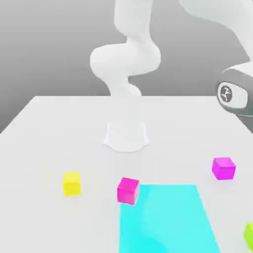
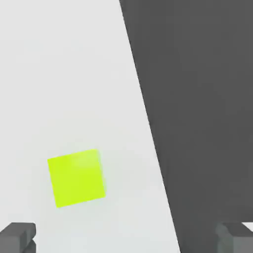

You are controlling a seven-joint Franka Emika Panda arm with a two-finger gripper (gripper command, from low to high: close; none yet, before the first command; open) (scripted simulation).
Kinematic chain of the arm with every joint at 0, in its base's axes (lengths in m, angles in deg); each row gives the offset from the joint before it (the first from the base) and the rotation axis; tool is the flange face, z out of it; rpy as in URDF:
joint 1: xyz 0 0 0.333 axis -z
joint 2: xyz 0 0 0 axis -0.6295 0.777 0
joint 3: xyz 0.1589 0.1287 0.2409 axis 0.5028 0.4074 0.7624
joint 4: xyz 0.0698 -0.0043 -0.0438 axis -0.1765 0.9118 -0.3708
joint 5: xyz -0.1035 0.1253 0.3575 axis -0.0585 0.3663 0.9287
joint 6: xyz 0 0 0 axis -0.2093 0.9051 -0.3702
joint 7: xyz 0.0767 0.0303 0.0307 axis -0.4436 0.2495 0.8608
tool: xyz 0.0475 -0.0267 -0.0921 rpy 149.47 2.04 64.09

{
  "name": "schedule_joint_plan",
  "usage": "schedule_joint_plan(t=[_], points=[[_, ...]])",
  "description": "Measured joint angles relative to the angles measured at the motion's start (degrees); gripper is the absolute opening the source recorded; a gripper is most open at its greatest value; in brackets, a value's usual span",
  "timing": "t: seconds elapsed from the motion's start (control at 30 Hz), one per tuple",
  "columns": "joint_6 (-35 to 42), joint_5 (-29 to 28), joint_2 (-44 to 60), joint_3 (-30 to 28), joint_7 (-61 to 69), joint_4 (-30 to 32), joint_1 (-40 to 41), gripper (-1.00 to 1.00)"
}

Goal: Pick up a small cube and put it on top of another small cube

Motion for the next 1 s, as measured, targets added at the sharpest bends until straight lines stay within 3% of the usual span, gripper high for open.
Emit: schedule_joint_plan(t=[0.17,0.2,0.4,0.57,1.0], points=[[-6.21,-3.04,10.3,-0.76,0.53,-2.0,-1.94,0.0],[-7.2,-3.2,11.63,-0.9,0.45,-2.31,-2.06,-1.0],[-7.59,-3.26,12.29,-0.96,0.42,-2.46,-2.12,-1.0],[-1.75,-2.41,4.55,-0.24,0.91,-0.58,-1.67,-1.0],[0.05,-12.31,-12.46,-3.8,-27.02,12.08,-11.85,-1.0]])
